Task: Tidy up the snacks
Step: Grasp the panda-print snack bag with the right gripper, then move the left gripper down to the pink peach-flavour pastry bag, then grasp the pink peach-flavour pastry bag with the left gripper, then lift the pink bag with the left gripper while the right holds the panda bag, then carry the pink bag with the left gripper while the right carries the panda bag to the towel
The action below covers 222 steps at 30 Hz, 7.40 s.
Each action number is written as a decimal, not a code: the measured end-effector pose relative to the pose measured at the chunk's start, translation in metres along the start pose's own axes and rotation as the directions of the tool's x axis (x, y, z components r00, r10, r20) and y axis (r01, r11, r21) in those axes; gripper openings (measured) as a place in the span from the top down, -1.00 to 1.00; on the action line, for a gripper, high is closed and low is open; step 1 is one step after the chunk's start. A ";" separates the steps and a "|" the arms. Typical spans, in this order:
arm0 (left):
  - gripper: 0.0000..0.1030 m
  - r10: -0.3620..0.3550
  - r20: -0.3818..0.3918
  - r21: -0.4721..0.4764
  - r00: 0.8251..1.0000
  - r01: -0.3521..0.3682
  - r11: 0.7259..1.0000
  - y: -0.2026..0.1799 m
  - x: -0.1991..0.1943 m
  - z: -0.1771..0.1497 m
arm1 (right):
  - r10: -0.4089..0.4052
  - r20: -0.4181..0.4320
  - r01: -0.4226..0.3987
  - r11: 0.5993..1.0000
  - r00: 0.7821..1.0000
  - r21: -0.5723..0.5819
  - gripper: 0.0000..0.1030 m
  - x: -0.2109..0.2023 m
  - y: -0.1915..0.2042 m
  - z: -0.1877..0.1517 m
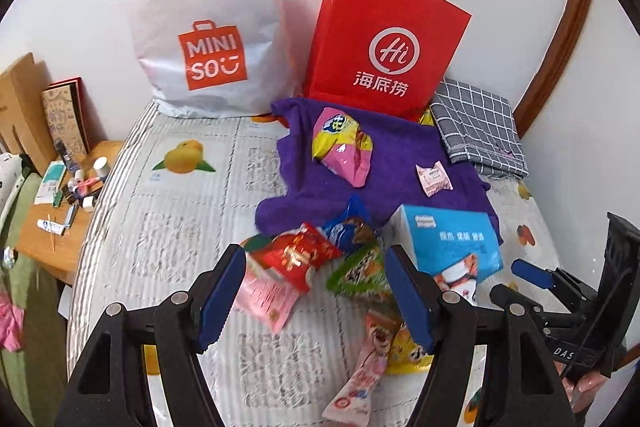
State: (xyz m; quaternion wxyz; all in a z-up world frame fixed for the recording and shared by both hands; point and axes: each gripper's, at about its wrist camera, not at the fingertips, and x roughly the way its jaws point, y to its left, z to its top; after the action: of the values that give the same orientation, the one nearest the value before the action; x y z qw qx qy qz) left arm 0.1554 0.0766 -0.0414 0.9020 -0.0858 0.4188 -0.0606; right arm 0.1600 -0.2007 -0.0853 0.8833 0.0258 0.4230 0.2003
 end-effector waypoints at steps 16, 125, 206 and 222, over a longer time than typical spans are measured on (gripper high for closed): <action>-0.35 0.005 -0.009 -0.072 1.000 -0.005 0.997 0.034 -0.010 -0.044 | 0.057 -0.091 -0.056 0.998 0.994 0.022 -0.44 0.054 0.017 -0.027; -0.12 0.030 -0.136 -0.021 0.990 -0.033 0.999 0.018 0.071 -0.081 | -0.018 -0.074 0.033 0.978 0.997 0.206 0.17 -0.023 -0.063 -0.127; 0.21 -0.146 -0.026 0.107 0.989 0.148 0.983 -0.096 0.052 0.060 | 0.054 0.142 -0.050 0.998 0.988 -0.030 0.17 -0.026 -0.029 0.109; 0.21 -0.080 -0.070 0.051 0.994 0.084 0.995 -0.059 0.121 0.102 | 0.003 0.057 -0.006 0.999 0.998 0.053 0.17 0.044 -0.084 0.148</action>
State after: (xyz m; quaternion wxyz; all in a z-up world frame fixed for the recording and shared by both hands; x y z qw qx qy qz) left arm 0.3095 0.0079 -0.0549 0.8859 -0.0762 0.4437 -0.1117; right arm 0.3252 -0.2429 -0.0409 0.8936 0.0559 0.4026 0.1904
